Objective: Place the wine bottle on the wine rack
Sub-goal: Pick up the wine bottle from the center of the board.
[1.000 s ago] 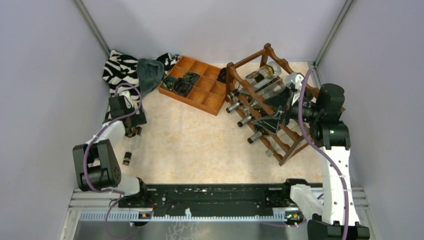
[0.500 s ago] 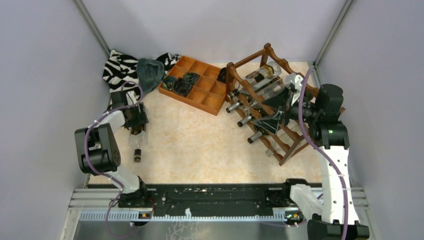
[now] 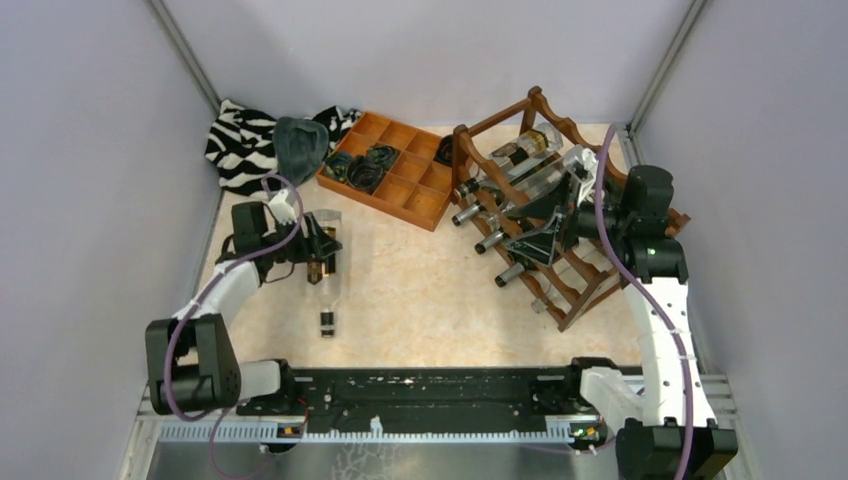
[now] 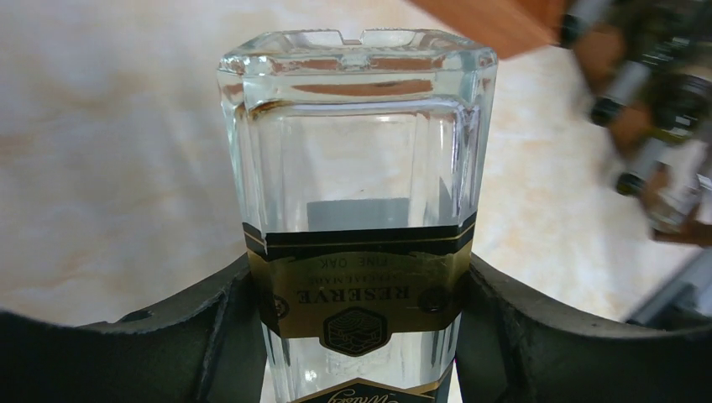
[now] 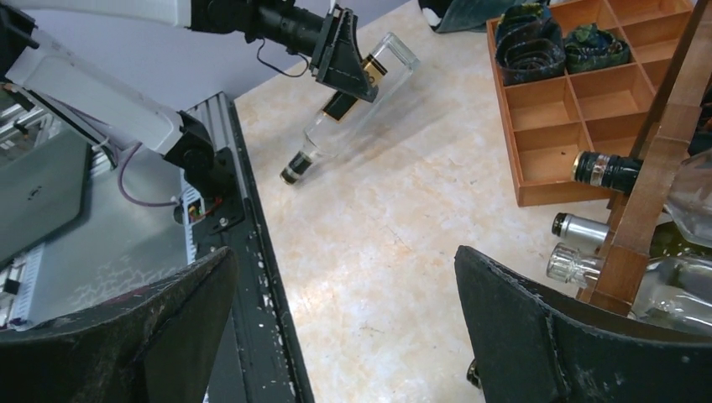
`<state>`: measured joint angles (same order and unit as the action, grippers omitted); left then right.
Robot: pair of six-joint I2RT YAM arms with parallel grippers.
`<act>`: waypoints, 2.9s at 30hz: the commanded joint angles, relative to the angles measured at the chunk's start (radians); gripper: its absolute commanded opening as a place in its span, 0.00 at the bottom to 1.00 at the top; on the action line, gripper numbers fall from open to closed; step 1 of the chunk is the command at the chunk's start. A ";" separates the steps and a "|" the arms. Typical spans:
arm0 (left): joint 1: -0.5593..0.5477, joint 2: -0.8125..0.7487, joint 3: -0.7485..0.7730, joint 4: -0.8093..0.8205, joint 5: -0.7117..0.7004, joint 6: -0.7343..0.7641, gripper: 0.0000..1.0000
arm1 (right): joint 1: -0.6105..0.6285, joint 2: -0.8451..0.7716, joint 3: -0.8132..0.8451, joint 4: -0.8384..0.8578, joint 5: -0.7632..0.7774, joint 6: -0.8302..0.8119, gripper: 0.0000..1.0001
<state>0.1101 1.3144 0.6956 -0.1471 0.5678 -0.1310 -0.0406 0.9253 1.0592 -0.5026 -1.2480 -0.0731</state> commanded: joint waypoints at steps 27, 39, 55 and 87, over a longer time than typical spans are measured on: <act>-0.907 -0.322 -0.256 0.772 -0.439 -0.307 0.00 | 0.456 0.384 0.218 -0.056 0.375 0.181 0.98; -1.101 -0.196 -0.137 0.727 -0.726 -0.240 0.00 | 0.545 0.431 0.202 -0.049 0.560 0.228 0.98; -1.167 -0.087 -0.014 0.690 -0.885 -0.225 0.00 | 0.624 0.496 0.163 -0.025 0.577 0.280 0.90; -1.170 -0.618 -0.404 0.714 -0.477 -0.213 0.99 | 0.285 0.257 0.042 0.357 0.054 0.587 0.00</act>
<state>-1.0588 0.7959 0.3038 0.6548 -0.0181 -0.3378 0.3252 1.2774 1.0733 -0.3145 -1.0225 0.3977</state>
